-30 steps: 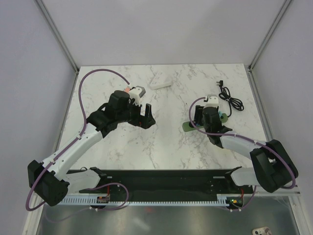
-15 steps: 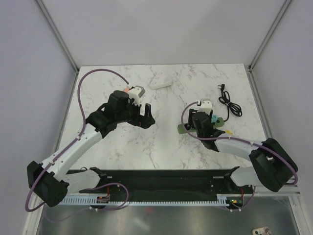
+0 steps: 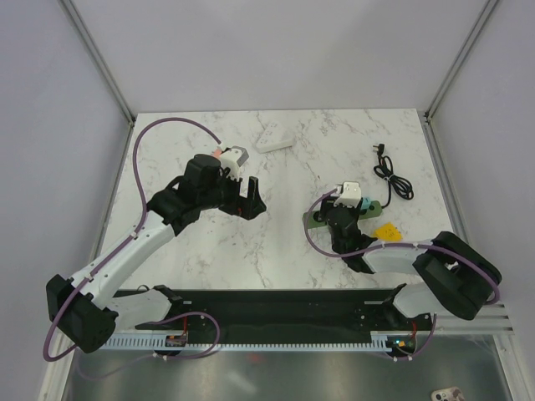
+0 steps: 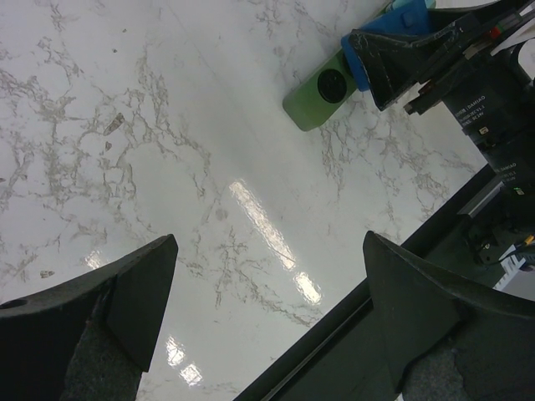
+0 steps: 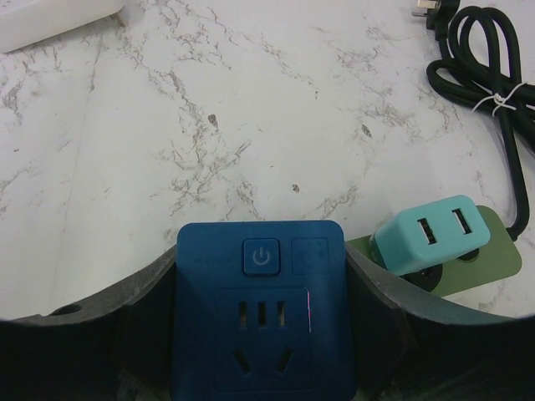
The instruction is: Insert the plug
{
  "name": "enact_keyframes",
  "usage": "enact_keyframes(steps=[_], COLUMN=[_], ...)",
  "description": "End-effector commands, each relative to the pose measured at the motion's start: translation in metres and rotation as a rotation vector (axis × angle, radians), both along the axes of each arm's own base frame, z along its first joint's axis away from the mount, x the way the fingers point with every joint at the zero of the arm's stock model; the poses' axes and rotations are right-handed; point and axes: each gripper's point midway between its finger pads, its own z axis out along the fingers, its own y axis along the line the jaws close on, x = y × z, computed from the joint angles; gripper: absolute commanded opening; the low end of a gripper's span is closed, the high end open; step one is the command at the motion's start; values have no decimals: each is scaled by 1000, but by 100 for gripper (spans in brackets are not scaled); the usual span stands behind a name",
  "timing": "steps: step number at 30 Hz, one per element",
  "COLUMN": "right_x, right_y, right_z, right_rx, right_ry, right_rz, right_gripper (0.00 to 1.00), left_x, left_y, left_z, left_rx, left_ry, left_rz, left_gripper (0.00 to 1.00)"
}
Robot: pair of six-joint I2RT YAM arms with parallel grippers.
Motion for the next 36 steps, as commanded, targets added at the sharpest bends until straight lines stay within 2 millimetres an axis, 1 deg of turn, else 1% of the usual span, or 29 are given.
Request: enact_keyframes(steps=[1,2,3,4,7,8,9,12,13,15,16,19,22,25,26,27,28,29,30,31,34,36], right_x=[-47,-49,-48,-50,-50,-50,-49,-46,-46,-45,-43,-43,-51,-58,-61,-60,-61,-62,-62,-60,-65,-65], right_y=[24,24,26,24,29,30,34,45,45,49,51,50,53,58,63,66,66,66,66,61,58,55], right_z=[-77,-82,-83,-89,-88,-86,-81,-74,-73,-66,-60,-63,-74,-89,-91,-90,-91,-92,-93,-96,-103,-102], right_rx=[47,40,38,4,8,20,40,-4,-19,-38,-36,-35,1,9,27,49,69,84,95,123,145,143], right_ry=[272,291,303,332,330,309,286,283,290,268,243,225,236,283,294,287,295,303,310,325,354,343], right_rz=[147,144,150,153,178,189,210,289,294,332,342,354,381,424,447,456,459,462,464,445,446,441], right_gripper=[0,0,0,0,0,0,0,0,0,0,0,0,0,0,0,0,0,0,0,0,0,0], left_x=[3,3,2,2,1,1,1,-2,-3,-4,-5,-7,-12,-14,-15,-15,-14,-16,-18,-15,-18,-17], left_y=[-8,-8,-8,-8,-7,-7,-7,-8,-9,-9,-9,-9,-16,-24,-27,-29,-34,-39,-41,-46,-55,-58], left_z=[20,20,21,21,20,20,19,15,14,12,10,9,6,-6,-8,-19,-19,-22,-35,-32,-48,-54], left_rx=[-60,-63,-65,-66,-69,-68,-70,-68,-67,-73,-73,-83,-105,-127,-139,-137,-168,-191,-192,-229,-237,-229], left_ry=[-45,-44,-46,-45,-45,-46,-43,-28,-23,-14,-4,3,35,109,127,165,182,204,245,248,293,297], left_rz=[-10,-8,-6,-6,-2,-3,-4,-20,-20,-19,-17,-19,-49,-47,-51,-49,-40,-51,-48,-44,-54,-53], left_gripper=[100,100,100,100,100,100,100,100,100,100,100,100,100,99,98,97,96,95,93,92,91,89])
